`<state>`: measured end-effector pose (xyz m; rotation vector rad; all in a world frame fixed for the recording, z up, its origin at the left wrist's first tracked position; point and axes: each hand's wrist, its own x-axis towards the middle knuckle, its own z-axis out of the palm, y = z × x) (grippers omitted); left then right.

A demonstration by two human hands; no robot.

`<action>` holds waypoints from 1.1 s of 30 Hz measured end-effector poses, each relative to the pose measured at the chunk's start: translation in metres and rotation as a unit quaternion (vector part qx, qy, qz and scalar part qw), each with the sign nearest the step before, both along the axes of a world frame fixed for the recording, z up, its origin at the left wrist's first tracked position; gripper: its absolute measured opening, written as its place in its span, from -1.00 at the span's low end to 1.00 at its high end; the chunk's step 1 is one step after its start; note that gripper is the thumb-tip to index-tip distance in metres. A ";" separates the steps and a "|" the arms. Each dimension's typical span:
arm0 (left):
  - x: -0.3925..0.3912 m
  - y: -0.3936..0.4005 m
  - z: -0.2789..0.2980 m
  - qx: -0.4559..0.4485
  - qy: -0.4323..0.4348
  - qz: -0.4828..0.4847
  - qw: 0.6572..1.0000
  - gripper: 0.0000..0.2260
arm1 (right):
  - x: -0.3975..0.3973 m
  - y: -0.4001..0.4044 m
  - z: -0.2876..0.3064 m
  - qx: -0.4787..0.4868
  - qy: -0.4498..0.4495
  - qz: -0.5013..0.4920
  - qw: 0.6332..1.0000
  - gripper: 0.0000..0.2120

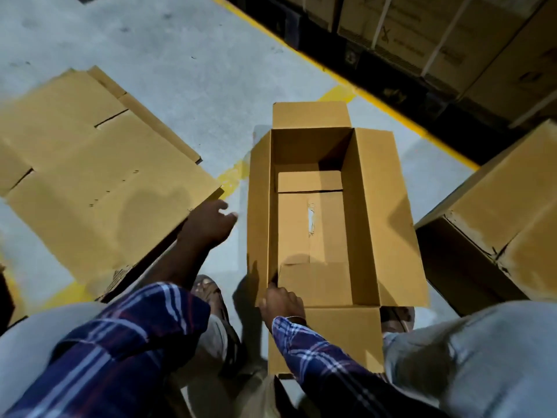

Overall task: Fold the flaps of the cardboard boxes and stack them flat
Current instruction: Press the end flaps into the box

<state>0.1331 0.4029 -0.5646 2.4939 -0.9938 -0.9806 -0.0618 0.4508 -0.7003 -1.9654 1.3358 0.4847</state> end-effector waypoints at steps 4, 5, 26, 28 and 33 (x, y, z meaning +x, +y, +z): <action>-0.014 0.054 -0.048 -0.059 0.135 0.285 0.947 -0.83 | -0.012 -0.013 0.019 -0.018 -0.037 -0.029 0.999 -0.69; -0.021 0.066 -0.061 -0.043 0.189 0.334 0.922 -0.79 | -0.018 -0.020 0.025 -0.019 -0.048 -0.039 0.998 -0.68; -0.148 0.016 -0.094 -0.245 0.499 0.614 0.561 -0.51 | -0.020 -0.085 0.070 0.081 -0.327 -0.189 0.922 -0.75; -0.136 0.009 -0.083 -0.281 0.486 0.607 0.562 -0.59 | -0.011 -0.091 0.078 0.104 -0.388 -0.198 0.894 -0.77; -0.078 -0.003 -0.058 -0.398 0.386 0.542 0.631 -0.64 | 0.001 -0.116 0.109 0.194 -0.540 -0.235 0.785 -0.79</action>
